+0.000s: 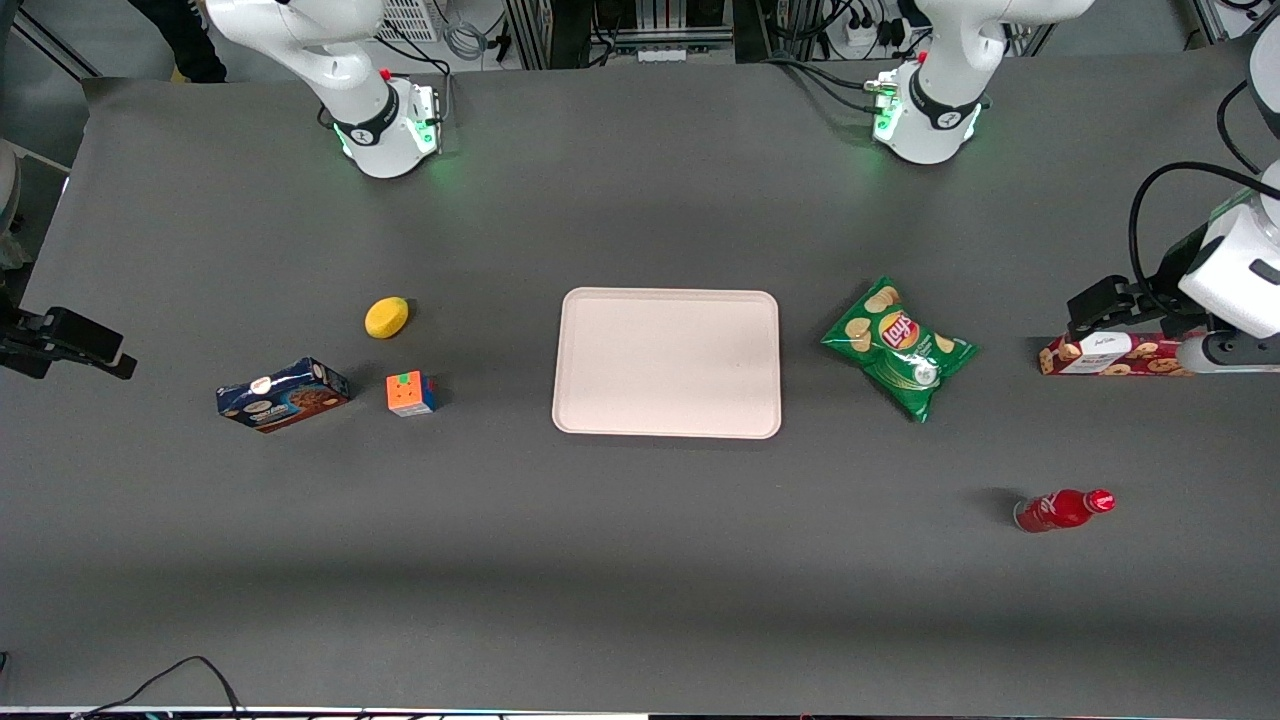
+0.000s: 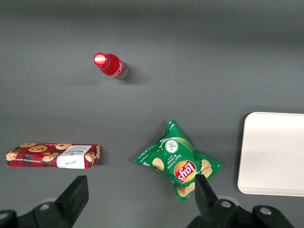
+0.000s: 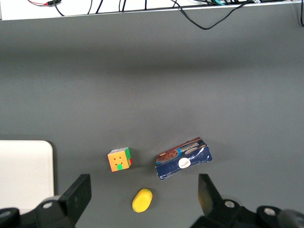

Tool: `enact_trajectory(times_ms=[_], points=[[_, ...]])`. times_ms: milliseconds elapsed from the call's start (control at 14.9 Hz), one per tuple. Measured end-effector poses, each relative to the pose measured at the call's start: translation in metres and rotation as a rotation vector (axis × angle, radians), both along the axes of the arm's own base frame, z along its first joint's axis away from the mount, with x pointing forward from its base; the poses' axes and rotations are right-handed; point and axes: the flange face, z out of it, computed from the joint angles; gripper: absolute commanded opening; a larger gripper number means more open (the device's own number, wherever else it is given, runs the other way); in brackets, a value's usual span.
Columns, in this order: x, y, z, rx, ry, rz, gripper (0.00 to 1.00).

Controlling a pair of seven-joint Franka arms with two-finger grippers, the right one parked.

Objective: Place red cookie box on tray
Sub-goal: 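Move the left gripper down over the red plaid cookie box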

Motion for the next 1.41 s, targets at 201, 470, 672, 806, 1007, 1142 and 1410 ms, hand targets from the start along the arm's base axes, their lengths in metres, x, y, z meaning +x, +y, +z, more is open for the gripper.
enact_trajectory(times_ms=[201, 470, 672, 806, 1007, 1142, 1410], points=[[0.0, 0.0, -0.001, 0.001, 0.002, -0.003, 1.0], [0.003, 0.003, -0.012, 0.019, 0.025, -0.12, 1.0], [0.007, 0.042, -0.048, 0.087, 0.108, -0.334, 1.0], [0.007, 0.098, -0.078, 0.129, 0.157, -0.495, 1.0], [-0.004, 0.17, -0.117, 0.126, 0.19, -0.771, 1.0], [-0.011, 0.192, -0.143, 0.125, 0.189, -0.998, 1.0], [-0.04, 0.235, -0.21, 0.137, 0.17, -1.263, 1.0]])
